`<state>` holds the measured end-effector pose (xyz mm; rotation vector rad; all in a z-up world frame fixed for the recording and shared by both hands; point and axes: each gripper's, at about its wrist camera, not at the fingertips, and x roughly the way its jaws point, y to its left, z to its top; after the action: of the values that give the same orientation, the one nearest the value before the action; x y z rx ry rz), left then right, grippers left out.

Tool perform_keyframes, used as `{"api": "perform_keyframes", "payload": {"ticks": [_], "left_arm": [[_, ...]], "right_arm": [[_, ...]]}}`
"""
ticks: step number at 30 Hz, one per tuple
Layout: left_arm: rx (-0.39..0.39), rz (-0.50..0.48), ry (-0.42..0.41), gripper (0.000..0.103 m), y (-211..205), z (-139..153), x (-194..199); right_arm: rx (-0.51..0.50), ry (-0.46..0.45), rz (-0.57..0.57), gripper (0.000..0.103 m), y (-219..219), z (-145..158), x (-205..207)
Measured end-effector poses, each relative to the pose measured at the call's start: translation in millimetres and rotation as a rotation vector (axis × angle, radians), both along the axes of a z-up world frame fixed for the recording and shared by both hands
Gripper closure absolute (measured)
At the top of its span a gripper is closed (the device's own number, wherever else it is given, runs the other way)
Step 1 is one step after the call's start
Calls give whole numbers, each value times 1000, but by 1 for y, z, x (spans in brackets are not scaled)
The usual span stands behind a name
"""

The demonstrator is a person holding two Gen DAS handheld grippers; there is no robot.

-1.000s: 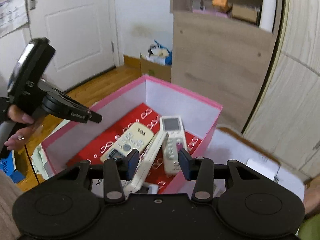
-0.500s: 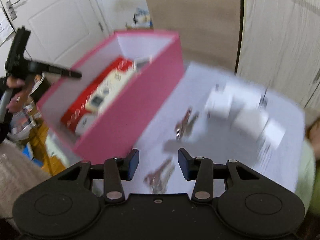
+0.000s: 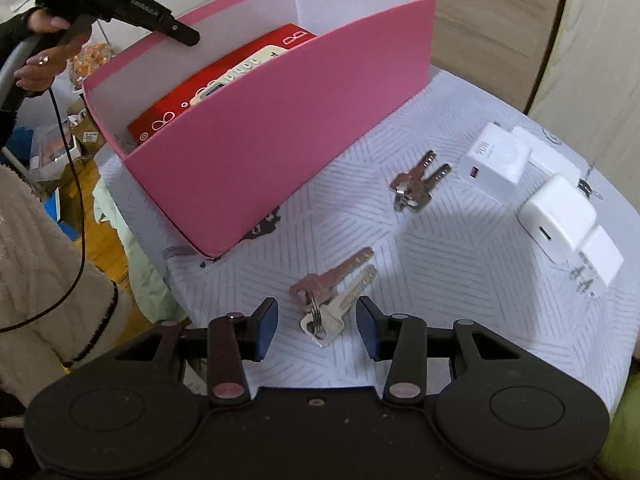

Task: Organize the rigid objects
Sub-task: 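Grasp the keys with the pink tag on the cloth with the right gripper, then lift the keys and carry them over the pink box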

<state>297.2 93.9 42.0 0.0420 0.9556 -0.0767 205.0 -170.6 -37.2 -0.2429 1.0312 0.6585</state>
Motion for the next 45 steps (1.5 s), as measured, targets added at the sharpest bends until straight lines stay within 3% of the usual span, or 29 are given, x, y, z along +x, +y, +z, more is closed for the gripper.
{"api": "perform_keyframes", "payload": {"ticks": [1, 2, 4, 8, 13, 25, 36, 39, 45], "left_arm": [[0, -1, 0, 98, 0, 0, 0], [1, -3, -1, 98, 0, 0, 0], [3, -5, -3, 98, -1, 1, -1], [-2, -4, -2, 98, 0, 1, -1], [-9, -6, 2, 98, 2, 2, -1], [-32, 13, 10, 98, 7, 1, -1], [-21, 6, 8, 98, 5, 0, -3], [-24, 3, 8, 98, 4, -1, -3], [-24, -1, 6, 98, 4, -1, -4]], "right_arm": [[-12, -13, 21, 60, 3, -1, -1], [-32, -24, 36, 81, 6, -1, -2], [-51, -46, 41, 98, 8, -1, -2], [-15, -83, -22, 98, 1, 14, 3], [112, -114, -125, 98, -15, 39, 12], [350, -260, -233, 98, -20, 96, 13], [557, -265, -137, 98, 32, 130, 22], [575, -243, -114, 98, 47, 126, 30], [477, -241, -78, 98, 76, 99, 61]]}}
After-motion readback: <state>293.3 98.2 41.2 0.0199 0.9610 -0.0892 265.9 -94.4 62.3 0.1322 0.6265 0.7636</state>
